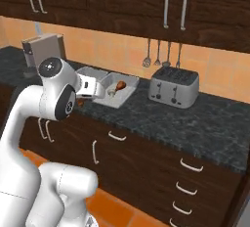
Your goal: Place one mushroom and one chicken drumstick in each tupperware on the nearby counter, to pack two identical lunches.
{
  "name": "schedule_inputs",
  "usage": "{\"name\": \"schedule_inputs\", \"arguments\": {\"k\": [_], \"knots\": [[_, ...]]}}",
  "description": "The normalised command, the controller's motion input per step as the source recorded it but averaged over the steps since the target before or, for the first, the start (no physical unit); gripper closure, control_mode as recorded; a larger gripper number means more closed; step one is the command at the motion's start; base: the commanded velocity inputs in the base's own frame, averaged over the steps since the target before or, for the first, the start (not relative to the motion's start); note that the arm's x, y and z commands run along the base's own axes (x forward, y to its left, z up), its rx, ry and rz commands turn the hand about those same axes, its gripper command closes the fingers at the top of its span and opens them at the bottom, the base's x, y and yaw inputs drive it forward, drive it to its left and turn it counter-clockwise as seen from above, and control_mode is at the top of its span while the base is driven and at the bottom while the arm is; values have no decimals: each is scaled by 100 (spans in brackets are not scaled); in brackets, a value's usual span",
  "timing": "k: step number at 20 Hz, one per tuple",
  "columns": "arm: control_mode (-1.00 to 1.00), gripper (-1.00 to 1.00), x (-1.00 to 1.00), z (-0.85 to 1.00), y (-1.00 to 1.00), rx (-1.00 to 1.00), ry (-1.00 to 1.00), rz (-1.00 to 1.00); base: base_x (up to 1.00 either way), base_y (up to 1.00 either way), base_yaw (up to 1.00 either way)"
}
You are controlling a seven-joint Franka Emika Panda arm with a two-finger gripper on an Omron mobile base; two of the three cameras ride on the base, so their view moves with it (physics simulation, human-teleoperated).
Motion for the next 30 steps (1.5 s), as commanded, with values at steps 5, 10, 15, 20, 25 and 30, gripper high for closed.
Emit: {"name": "schedule_inputs", "arguments": {"k": [5, 10, 15, 20, 25, 30], "knots": [[100, 100, 0, 0, 0, 0, 0, 0, 79, 100, -37], [100, 100, 0, 0, 0, 0, 0, 0, 59, 100, -39], [100, 100, 0, 0, 0, 0, 0, 0, 50, 95, -37], [100, 100, 0, 0, 0, 0, 0, 0, 42, 74, -35], [100, 100, 0, 0, 0, 0, 0, 0, 52, 6, -24], [-100, 100, 0, -17, 0, -1, 0, -3, 9, 0, -15]]}}
